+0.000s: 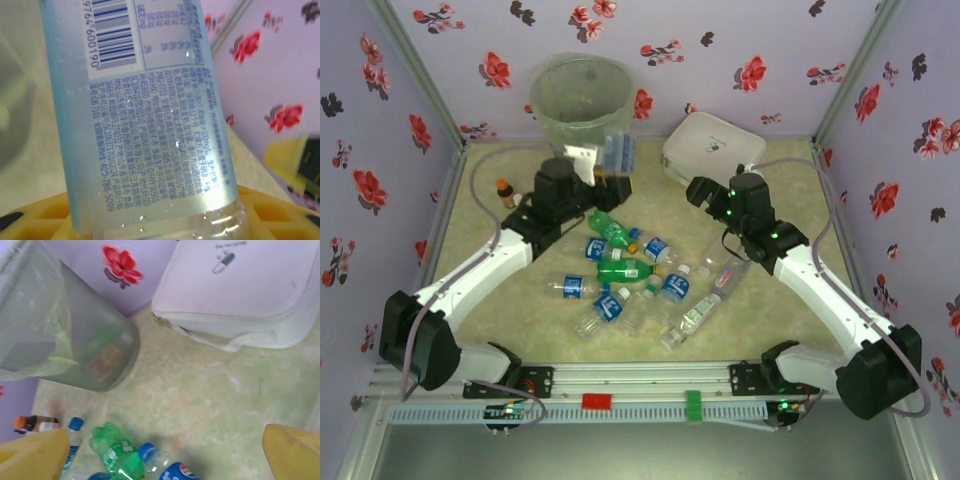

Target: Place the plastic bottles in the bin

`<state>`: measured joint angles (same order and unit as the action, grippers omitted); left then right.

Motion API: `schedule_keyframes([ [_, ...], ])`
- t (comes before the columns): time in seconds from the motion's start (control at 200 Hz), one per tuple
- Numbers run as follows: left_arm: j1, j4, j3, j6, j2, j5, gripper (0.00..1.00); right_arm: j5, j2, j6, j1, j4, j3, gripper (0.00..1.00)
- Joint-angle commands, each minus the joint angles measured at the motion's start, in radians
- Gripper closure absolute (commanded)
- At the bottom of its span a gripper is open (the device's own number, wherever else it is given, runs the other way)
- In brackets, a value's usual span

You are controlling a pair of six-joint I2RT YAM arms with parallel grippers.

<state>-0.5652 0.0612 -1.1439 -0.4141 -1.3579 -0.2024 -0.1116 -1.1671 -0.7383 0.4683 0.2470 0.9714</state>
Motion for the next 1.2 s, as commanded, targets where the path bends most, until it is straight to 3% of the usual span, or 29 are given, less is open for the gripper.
schedule_keyframes([
  [0.0,0.053,-0.064,-0.143,0.119,-0.038,0.016,0.59,-0.041,-0.007,-0.001,-0.006,0.061,-0.034,0.00],
  [0.155,0.125,-0.170,-0.361,0.189,-0.160,0.099,0.59,0.031,-0.030,-0.032,-0.005,0.008,-0.078,0.00],
  [0.41,0.226,-0.328,-0.724,0.221,-0.408,0.096,0.59,0.054,-0.033,-0.030,-0.003,0.004,-0.093,0.00],
  [0.75,0.276,-0.634,-1.242,0.189,-0.797,0.087,0.58,0.065,-0.013,-0.022,-0.002,0.007,-0.100,0.00],
  [0.99,0.296,-0.701,-1.331,0.161,-0.894,0.089,0.57,0.056,0.009,-0.016,-0.002,0.011,-0.108,0.00],
  [1.055,0.300,-0.702,-1.326,0.157,-0.899,0.089,0.52,0.055,0.011,-0.017,-0.002,0.012,-0.108,0.00],
  [1.195,0.300,-0.702,-1.333,0.158,-0.895,0.088,0.31,0.053,0.011,-0.016,-0.002,0.018,-0.105,0.00],
])
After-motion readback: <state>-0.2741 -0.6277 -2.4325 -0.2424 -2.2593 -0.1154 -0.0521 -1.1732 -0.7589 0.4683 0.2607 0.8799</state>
